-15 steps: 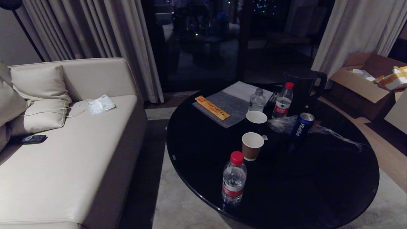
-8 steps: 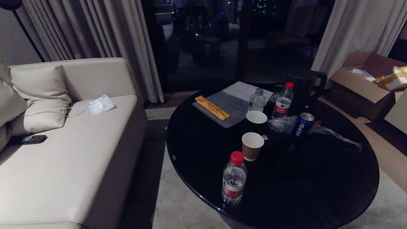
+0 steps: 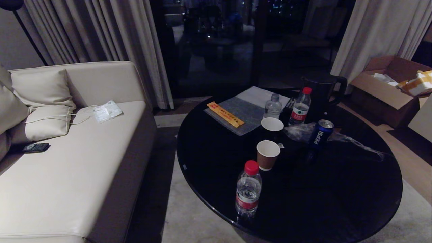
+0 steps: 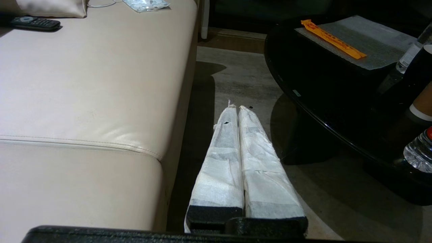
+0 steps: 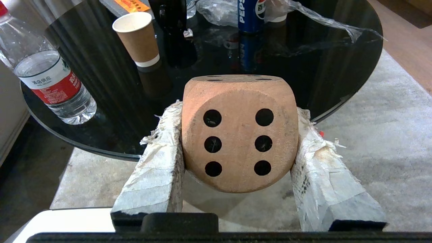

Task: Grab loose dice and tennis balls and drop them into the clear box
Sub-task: Put the toys in the box

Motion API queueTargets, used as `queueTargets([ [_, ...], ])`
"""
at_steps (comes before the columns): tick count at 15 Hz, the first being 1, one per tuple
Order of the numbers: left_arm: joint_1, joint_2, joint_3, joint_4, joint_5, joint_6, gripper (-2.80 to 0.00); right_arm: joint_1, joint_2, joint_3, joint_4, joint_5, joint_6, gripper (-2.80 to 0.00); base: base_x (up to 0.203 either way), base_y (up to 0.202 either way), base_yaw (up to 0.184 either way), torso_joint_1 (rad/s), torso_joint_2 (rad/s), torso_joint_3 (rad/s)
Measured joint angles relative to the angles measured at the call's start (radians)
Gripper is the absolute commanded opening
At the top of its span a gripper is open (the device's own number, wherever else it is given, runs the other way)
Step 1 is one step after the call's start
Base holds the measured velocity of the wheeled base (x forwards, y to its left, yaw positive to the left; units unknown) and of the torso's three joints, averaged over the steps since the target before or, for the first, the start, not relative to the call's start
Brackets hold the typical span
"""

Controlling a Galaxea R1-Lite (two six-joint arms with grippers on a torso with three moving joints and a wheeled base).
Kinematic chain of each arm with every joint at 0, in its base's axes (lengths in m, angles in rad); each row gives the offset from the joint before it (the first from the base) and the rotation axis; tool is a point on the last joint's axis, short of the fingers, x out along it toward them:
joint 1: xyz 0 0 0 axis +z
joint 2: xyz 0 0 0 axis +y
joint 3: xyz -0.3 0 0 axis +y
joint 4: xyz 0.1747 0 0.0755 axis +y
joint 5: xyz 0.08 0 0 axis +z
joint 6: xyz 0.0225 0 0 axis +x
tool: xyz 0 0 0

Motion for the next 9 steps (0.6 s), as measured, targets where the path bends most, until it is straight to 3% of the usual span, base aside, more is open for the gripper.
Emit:
queueTargets([
  [2,0.000,0.000,0.000,-0.001,0.000,0.000,-2.80,0.000,0.000,0.000,0.000,-0.001,-0.001,-2.80,-0.073,0.000,0.001,0.001,0.00,-0.001],
  [9,0.000,0.000,0.000,-0.001,0.000,-0.002,-2.80,0.000,0.000,0.000,0.000,0.000,-0.003,-2.80,-0.185,0.000,-0.002,0.003,0.00,0.002],
])
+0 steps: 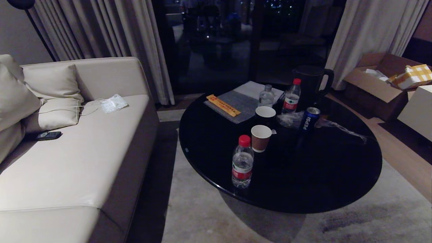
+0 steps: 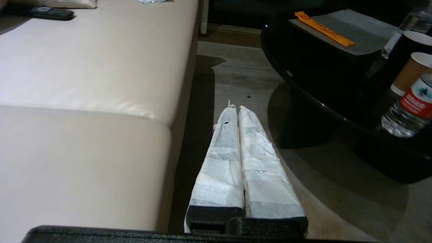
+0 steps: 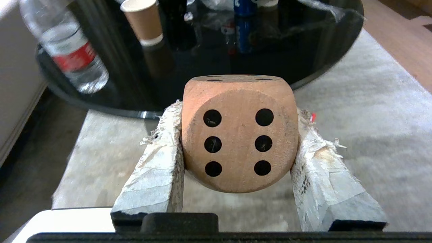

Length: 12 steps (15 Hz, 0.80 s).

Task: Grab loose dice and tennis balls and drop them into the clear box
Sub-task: Put the toys in the box

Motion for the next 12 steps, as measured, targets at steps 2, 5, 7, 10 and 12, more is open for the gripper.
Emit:
queueTargets([
  [2,0.000,0.000,0.000,0.000,0.000,0.000,-2.80,0.000,0.000,0.000,0.000,0.000,0.000,-2.80,-0.182,0.000,-0.001,0.003,0.00,0.001],
  [5,0.000,0.000,0.000,0.000,0.000,0.000,-2.80,0.000,0.000,0.000,0.000,0.000,0.000,-2.80,-0.181,0.000,-0.003,0.005,0.00,0.003],
  [7,0.000,0.000,0.000,0.000,0.000,-0.001,-2.80,0.000,0.000,0.000,0.000,-0.001,0.000,-2.80,-0.180,0.000,-0.001,0.001,0.00,0.000],
  [10,0.000,0.000,0.000,0.000,0.000,-0.005,-2.80,0.000,0.000,0.000,0.000,0.000,0.003,-2.80,-0.182,0.000,-0.001,0.003,0.00,0.004],
  [12,0.000,0.000,0.000,0.000,0.000,-0.005,-2.80,0.000,0.000,0.000,0.000,-0.001,0.003,-2.80,-0.185,0.000,-0.001,0.000,0.00,0.000],
])
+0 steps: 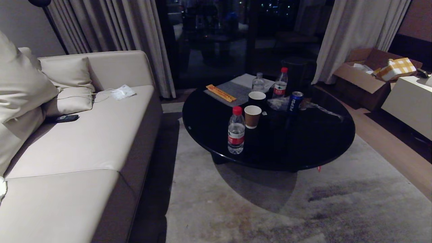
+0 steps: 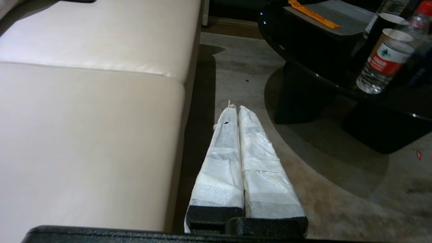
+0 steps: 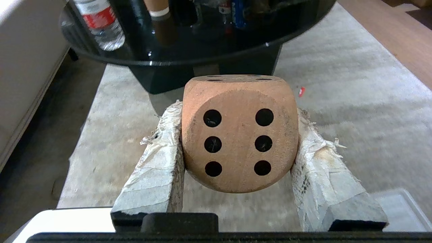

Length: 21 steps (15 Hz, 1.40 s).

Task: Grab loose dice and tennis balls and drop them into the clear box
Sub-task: Put the toys in the box

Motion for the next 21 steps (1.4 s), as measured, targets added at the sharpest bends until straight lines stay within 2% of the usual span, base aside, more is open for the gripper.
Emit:
queueTargets([
  [5,0.000,0.000,0.000,0.000,0.000,0.001,-2.80,0.000,0.000,0.000,0.000,0.000,0.002,-2.80,-0.182,0.000,-0.001,0.002,0.00,0.004],
  [13,0.000,0.000,0.000,0.002,-0.009,0.048,-2.80,0.000,0.000,0.000,0.000,0.001,-0.005,-2.80,-0.182,0.000,-0.002,0.002,0.00,0.004],
  [21,0.000,0.000,0.000,0.003,-0.010,0.044,-2.80,0.000,0.000,0.000,0.000,0.001,-0.006,-2.80,-0.182,0.000,-0.001,0.004,0.00,0.001],
])
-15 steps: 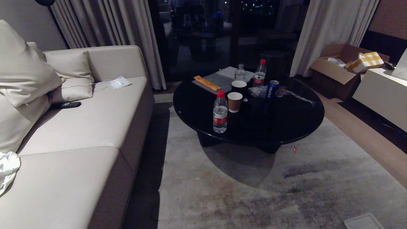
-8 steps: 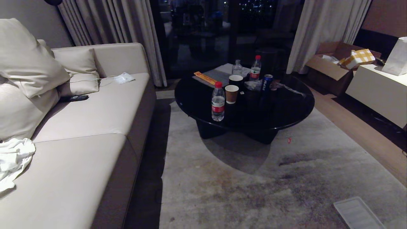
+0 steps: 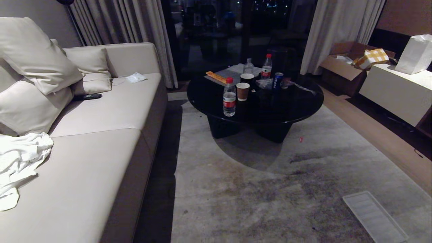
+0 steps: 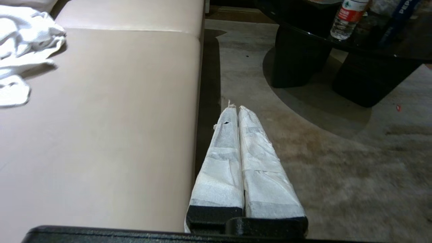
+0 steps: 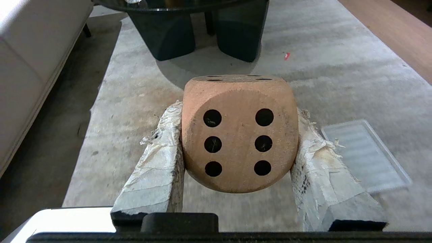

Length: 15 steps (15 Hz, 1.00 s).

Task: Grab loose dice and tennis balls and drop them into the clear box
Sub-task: Put the toys in the box

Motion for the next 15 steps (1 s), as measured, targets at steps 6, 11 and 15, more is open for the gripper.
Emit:
queueTargets([
  [6,-0.001,0.000,0.000,0.000,0.000,0.002,-2.80,0.000,0.000,0.000,0.000,0.000,0.000,-2.80,-0.020,0.000,0.000,0.000,0.00,0.001],
  [11,-0.001,0.000,0.000,0.001,0.001,-0.003,-2.80,0.000,0.000,0.000,0.001,-0.001,0.000,-2.80,0.003,0.001,-0.034,0.003,0.00,0.001],
  [15,0.000,0.000,0.000,0.000,0.001,-0.005,-2.80,0.000,0.000,0.000,0.000,-0.001,0.001,-2.80,0.001,0.010,-0.160,0.002,0.00,0.003],
])
